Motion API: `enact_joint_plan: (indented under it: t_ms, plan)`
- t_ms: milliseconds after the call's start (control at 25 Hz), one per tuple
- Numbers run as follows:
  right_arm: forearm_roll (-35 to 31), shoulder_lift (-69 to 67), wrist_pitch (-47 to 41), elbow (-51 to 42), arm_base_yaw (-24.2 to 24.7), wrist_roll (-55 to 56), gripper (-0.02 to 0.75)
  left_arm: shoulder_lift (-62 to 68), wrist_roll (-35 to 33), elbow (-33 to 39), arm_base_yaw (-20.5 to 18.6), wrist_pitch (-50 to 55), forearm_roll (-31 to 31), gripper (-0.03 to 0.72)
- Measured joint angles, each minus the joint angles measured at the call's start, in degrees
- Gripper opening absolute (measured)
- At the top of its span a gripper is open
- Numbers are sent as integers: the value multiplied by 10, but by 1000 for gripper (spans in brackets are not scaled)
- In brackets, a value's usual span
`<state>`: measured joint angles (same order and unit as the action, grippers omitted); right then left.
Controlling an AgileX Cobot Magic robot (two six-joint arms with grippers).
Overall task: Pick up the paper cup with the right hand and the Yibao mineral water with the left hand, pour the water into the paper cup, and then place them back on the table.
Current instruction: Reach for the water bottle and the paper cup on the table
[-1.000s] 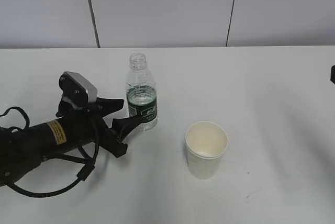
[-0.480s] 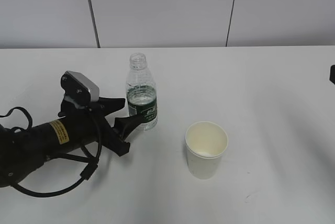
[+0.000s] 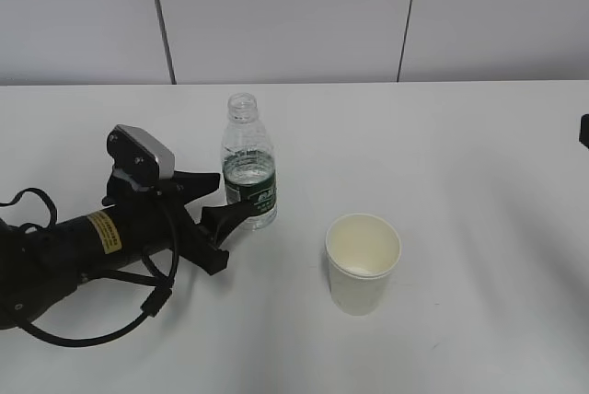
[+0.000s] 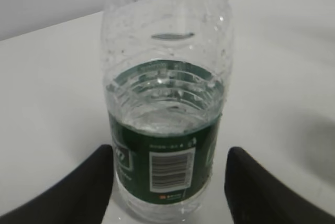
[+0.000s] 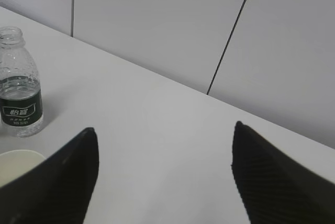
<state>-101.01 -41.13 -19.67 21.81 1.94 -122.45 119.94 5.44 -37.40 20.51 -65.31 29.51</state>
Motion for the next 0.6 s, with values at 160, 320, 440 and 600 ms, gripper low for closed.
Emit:
enact_joint_plan:
  t_ms: [160,320,440,600]
  plan:
    - [0,0,-1,0,0,0,587,0,0,0,0,0,0,425]
    - [0,0,-1,0,0,0,587,0,0,0,0,0,0,425]
    - [0,0,-1,0,0,0,587,0,0,0,0,0,0,425]
    - [0,0,-1,0,0,0,587,0,0,0,0,0,0,425]
